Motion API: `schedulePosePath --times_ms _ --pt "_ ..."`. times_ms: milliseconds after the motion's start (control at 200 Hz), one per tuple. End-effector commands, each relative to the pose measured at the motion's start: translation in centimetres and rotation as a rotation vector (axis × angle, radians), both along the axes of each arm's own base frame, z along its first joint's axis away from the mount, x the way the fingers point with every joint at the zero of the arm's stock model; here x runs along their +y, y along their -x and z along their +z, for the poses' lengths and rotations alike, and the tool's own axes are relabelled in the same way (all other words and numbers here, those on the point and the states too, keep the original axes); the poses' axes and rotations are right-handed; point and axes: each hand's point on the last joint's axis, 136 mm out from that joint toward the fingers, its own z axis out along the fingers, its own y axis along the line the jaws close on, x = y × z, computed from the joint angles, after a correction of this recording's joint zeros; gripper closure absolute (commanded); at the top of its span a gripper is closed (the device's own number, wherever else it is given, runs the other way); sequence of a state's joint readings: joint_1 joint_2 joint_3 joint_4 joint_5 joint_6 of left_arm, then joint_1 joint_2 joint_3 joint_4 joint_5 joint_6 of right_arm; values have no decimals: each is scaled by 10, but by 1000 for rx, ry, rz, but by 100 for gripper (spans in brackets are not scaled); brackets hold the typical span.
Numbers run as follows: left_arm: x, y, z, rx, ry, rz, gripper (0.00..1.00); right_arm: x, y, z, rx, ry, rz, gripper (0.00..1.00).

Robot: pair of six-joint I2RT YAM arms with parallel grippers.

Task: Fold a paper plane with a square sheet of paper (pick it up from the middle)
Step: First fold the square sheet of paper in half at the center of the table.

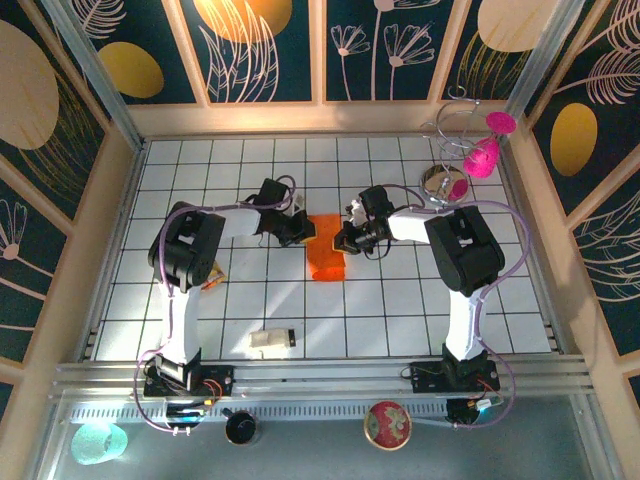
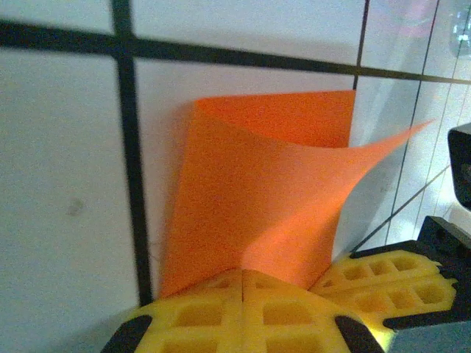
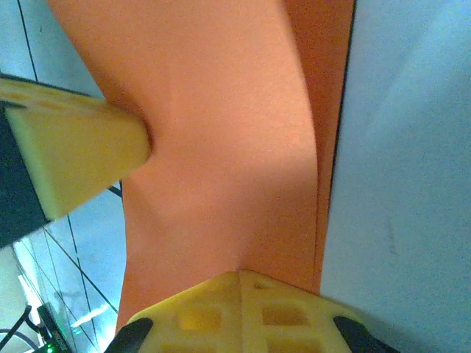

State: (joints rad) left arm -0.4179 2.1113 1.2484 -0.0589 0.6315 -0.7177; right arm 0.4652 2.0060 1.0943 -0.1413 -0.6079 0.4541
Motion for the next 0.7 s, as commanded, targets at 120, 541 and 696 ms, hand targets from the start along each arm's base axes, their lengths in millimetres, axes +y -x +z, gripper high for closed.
schedulePosePath --times_ms 120,541,696 --pt "64 -44 -6 -74 -216 116 99 -101 90 -118 297 544 -33 100" --pt "-17 -15 47 -129 90 16 97 -100 91 -119 299 543 -30 100" --pt "-20 -24 28 -97 55 23 97 -101 92 -120 299 544 -30 100"
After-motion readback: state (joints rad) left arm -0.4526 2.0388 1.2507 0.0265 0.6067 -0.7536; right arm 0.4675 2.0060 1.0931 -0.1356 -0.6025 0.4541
